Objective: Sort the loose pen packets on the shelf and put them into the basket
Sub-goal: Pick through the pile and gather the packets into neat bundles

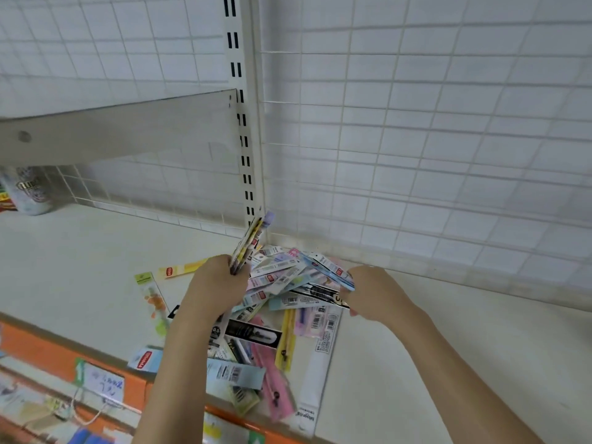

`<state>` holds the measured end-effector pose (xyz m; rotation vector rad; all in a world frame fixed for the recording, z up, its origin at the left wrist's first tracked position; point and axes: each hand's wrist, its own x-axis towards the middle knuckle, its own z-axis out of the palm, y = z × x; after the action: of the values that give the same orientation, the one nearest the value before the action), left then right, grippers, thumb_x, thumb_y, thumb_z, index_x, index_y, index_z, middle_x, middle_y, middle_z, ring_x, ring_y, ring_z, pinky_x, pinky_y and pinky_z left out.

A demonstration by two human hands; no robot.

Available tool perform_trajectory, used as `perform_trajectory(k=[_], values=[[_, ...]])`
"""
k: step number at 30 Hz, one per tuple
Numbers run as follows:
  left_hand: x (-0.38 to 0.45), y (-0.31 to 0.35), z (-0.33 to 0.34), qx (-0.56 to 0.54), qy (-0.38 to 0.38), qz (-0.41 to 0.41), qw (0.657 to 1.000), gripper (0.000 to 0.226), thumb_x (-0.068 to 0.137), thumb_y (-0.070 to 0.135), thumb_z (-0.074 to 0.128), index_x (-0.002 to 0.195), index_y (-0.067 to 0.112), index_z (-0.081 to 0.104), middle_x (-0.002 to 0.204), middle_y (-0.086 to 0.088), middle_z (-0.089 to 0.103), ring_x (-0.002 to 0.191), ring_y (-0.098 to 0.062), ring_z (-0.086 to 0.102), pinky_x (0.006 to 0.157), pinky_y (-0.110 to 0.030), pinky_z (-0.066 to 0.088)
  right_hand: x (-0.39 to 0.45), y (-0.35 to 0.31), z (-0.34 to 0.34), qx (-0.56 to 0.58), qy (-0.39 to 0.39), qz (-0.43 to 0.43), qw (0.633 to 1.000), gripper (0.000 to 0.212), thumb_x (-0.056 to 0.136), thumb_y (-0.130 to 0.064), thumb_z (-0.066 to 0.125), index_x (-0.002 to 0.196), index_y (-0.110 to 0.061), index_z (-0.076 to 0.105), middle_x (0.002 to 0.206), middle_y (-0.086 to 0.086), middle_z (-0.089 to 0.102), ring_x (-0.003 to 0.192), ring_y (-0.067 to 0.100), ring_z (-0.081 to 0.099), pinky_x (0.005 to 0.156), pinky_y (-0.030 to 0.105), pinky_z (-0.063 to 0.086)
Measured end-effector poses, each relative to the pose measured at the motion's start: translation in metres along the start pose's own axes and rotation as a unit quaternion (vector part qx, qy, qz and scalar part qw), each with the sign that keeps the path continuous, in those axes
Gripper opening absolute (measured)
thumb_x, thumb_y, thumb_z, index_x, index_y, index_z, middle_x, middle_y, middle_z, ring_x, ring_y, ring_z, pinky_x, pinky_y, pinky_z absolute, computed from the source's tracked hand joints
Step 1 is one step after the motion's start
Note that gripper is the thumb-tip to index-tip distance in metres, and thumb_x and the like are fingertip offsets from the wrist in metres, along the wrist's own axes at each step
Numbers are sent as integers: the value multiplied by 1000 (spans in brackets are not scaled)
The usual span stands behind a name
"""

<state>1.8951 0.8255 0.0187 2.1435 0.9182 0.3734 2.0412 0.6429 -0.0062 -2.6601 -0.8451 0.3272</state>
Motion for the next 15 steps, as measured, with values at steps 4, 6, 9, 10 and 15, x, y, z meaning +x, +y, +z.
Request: perform_trajectory(k=[4, 6, 9, 10, 15], values=[[4, 13, 8, 35, -29, 5, 999, 44, 90, 39, 54, 58, 14, 39, 53, -2, 45, 51, -18, 46, 50, -25, 35, -8, 15, -15, 1, -7, 5, 1000, 10, 85, -25, 51, 83, -20, 59, 72, -2, 73, 43, 10, 53, 60, 29, 53], [10, 19, 13, 53, -33, 14, 998, 47, 88, 41, 57, 56, 15, 36, 52, -1, 42, 49, -16, 41, 48, -25, 30, -12, 22, -22, -1, 2, 12, 1000, 15, 87, -31, 51, 83, -20, 60, 71, -3, 73, 42, 11, 53, 60, 29, 54], [23, 27, 27, 93, -41, 25, 995, 46, 82, 44, 63, 58, 16, 37, 58, -1, 43, 58, -20, 46, 51, -26, 33, -17, 30, -30, 3, 13, 29, 999, 27, 85, -45, 57, 75, -20, 55, 64, -3, 64, 47, 15, 54, 59, 30, 53], [27, 28, 33, 119, -42, 30, 992, 45, 80, 46, 65, 60, 16, 38, 61, -1, 43, 64, -22, 48, 54, -27, 35, -18, 33, -31, -1, 13, 37, 999, 32, 82, -47, 62, 71, -20, 50, 64, -2, 60, 51, 17, 55, 59, 30, 51], [40, 29, 60, 252, -44, 35, 966, 55, 72, 52, 70, 101, 9, 54, 96, -7, 59, 94, -28, 60, 71, -33, 46, -18, 44, -25, -17, 18, 65, 998, 23, 73, -25, 66, 70, -22, 44, 73, -3, 56, 78, 25, 62, 58, 29, 41]])
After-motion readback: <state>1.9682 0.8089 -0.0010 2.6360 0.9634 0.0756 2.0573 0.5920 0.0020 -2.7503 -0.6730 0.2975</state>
